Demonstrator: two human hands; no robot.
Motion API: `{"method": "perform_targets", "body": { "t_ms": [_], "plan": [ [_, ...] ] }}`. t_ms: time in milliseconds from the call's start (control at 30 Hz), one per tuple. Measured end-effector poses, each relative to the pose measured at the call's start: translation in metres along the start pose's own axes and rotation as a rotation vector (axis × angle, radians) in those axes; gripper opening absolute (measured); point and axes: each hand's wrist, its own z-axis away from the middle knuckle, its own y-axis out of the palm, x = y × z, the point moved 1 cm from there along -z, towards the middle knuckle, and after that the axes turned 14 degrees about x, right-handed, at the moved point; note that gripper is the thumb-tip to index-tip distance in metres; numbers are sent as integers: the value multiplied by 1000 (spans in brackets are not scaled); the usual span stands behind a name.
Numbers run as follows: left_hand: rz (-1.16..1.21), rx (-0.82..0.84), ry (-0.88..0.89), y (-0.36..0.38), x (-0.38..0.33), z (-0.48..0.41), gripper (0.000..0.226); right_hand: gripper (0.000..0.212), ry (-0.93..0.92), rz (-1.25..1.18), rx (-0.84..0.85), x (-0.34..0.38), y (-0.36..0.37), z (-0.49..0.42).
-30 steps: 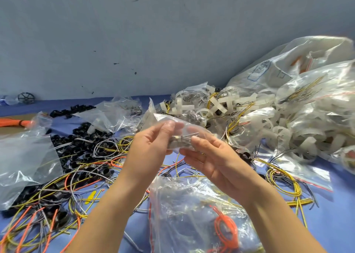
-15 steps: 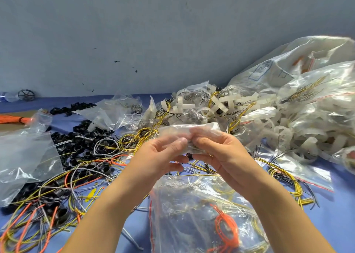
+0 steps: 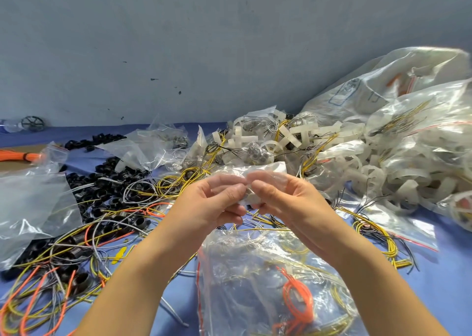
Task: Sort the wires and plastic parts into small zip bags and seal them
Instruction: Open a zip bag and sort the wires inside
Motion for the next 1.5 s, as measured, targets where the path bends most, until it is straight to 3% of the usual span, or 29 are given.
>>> {"method": "perform_targets", "body": {
  "t_ms": [100, 200, 433, 533, 733, 933, 1033, 1233, 1500],
  "plan": [
    [96, -25, -12, 1, -2, -1, 12, 41, -24, 46, 81, 2, 4, 3],
    [110, -23, -43, 0, 0, 0, 15, 36, -33, 112, 32, 5, 3, 4],
    [-123, 116, 15, -7, -1, 4, 35, 32, -41, 135, -92, 5, 3, 3],
    [-239, 67, 56, -6, -1, 5, 34, 28, -5, 155, -121, 4, 3, 2],
    [-143, -13, 65, -3, 0, 3, 33, 34, -30, 89, -20, 1, 4, 5],
    [-214, -60, 48, -5, 3, 2, 34, 24, -51, 66, -80, 0, 3, 5],
    [-182, -92, 62, -3, 5, 1, 27, 18, -49, 35, -93, -2, 4, 4],
    [-120, -125, 39, -2, 5, 0, 36, 27, -28, 64, 12, -2, 1, 7],
    [163, 108, -1, -5, 6, 4, 41, 28, -16, 134, -64, -2, 0, 6]
  ]
}}
